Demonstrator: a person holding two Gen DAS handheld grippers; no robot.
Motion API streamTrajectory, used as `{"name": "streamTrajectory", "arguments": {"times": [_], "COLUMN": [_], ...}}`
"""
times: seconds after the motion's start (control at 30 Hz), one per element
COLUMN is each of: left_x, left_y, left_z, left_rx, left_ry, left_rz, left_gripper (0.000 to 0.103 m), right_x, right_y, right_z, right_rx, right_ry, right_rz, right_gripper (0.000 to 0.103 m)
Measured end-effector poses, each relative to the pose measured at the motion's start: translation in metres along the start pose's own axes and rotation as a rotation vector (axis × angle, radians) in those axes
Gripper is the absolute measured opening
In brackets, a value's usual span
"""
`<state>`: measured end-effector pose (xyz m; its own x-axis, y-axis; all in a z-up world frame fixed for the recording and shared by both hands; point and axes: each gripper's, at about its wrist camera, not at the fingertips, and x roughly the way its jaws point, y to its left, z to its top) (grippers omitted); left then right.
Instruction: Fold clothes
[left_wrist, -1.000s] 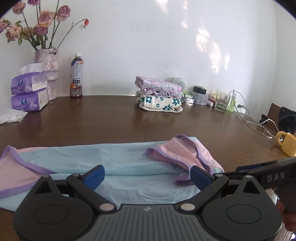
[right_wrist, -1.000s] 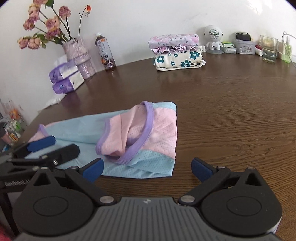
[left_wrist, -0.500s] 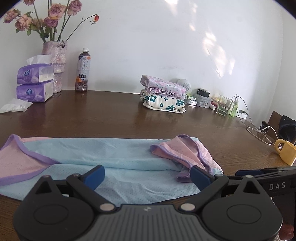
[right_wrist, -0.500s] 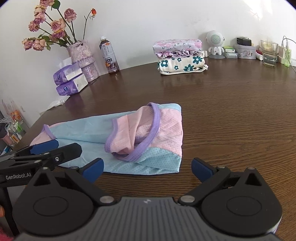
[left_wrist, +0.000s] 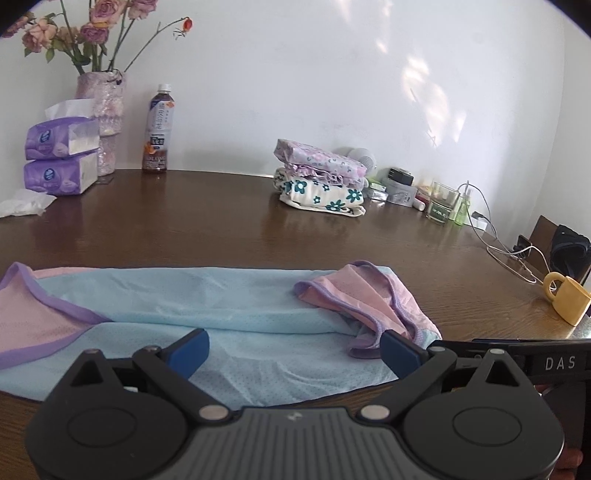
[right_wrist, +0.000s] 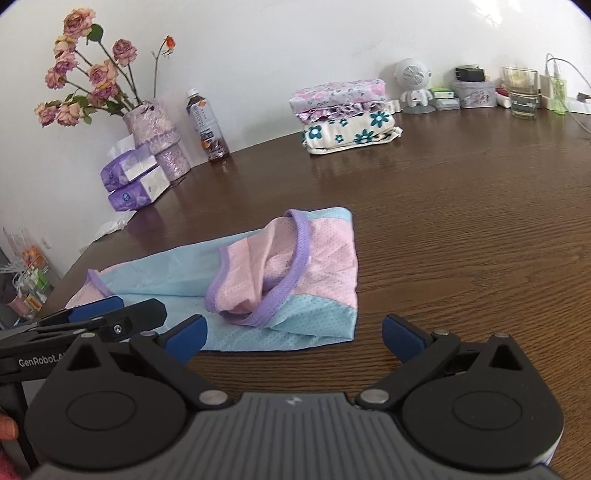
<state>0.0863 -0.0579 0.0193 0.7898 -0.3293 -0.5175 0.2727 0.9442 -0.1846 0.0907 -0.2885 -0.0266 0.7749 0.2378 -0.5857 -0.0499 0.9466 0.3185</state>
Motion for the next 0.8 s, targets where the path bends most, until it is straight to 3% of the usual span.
{"name": "streamTrajectory", "arguments": {"times": [0.33,0.8], "left_x": [0.007,0.013], "left_y": [-0.004,-0.006], "left_z": [0.010,0.015], "left_rx": [0.003,-0.026], "left_ry": [0.012,0.010], "left_rz": [-0.043,-0.042], "left_gripper": [0.099,0.099], "right_x": [-0.002,-0.002], "right_y": [-0.013,-0.028], "right_z": [0.002,0.004], "right_rx": [0.055,0.115], "right_ry": [-0.028,-0.074], "right_rz": [0.051,0.088], "right_gripper": [0.103,0.103]}}
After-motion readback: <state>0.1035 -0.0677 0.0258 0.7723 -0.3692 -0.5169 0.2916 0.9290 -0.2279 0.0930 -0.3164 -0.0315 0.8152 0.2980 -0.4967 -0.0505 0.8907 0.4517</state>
